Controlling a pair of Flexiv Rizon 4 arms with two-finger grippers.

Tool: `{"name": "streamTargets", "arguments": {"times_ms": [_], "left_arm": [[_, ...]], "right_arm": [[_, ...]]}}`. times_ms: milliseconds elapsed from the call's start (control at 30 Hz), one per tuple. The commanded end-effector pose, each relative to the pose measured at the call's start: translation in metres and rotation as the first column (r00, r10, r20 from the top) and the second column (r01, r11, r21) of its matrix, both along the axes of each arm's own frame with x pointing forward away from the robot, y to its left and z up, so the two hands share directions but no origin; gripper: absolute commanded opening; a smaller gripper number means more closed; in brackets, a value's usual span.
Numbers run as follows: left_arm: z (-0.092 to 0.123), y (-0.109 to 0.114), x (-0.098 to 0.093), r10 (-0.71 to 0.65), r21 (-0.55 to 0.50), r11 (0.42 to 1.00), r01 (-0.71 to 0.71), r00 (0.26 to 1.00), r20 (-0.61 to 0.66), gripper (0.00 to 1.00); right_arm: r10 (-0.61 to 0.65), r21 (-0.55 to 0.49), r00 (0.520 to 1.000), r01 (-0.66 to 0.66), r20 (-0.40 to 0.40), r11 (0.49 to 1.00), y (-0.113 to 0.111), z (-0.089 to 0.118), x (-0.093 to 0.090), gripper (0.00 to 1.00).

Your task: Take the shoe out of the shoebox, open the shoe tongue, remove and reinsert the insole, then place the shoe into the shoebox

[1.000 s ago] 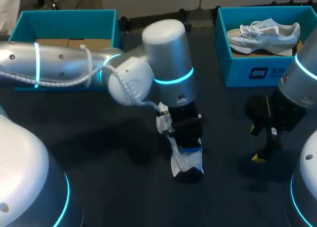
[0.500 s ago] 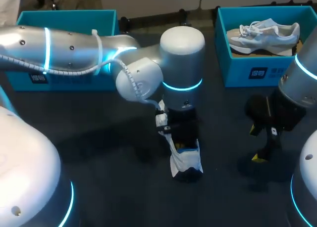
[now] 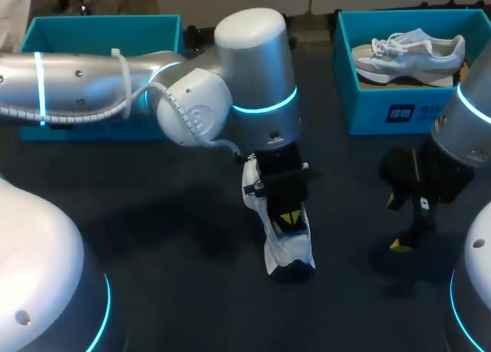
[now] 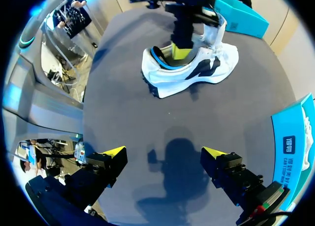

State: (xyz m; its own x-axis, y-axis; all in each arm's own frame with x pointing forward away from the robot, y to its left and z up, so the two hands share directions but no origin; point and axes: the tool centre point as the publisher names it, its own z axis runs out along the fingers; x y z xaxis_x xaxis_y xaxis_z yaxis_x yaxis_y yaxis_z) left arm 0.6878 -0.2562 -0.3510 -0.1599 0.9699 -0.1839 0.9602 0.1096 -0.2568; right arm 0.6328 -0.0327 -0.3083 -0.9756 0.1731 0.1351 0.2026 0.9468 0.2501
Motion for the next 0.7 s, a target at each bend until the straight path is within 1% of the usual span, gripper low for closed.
{"name": "streamTargets", "arguments": {"times_ms": [33,100,200,333,433,533,700], "left_arm": [[-0.008,-0.012,-0.011,-0.009,-0.003,1.000,0.009,1.000,-0.006,0.00],[-0.017,-0.022,-0.015,-0.016,0.020,1.000,0.017,0.999,-0.038,0.00],[-0.029,-0.029,-0.019,-0.021,0.058,0.998,0.025,0.998,-0.061,0.00],[-0.047,-0.030,-0.022,-0.025,0.110,0.993,0.031,0.998,-0.058,0.00],[-0.057,-0.023,-0.018,-0.015,0.144,0.989,0.021,0.999,-0.040,0.00],[-0.061,-0.009,-0.010,-0.001,0.174,0.985,0.004,1.000,-0.022,0.00],[-0.058,0.014,0.004,0.018,0.198,0.980,-0.025,0.999,0.037,0.00]], "right_arm": [[0.000,-0.001,1.000,0.000,0.000,1.000,0.001,-0.001,0.000,1.00],[0.000,-0.001,1.000,0.000,0.000,1.000,0.001,-0.001,0.000,1.00],[0.000,-0.001,1.000,0.000,0.000,1.000,0.001,-0.001,0.000,1.00],[0.000,-0.001,1.000,0.000,0.000,1.000,0.001,-0.001,0.000,1.00],[0.000,-0.001,1.000,0.000,0.000,1.000,0.001,-0.001,0.000,1.00],[0.000,-0.001,1.000,0.000,0.000,1.000,0.001,-0.001,0.000,1.00],[0.000,-0.001,1.000,0.000,0.000,1.000,0.001,-0.001,0.000,1.00]]}}
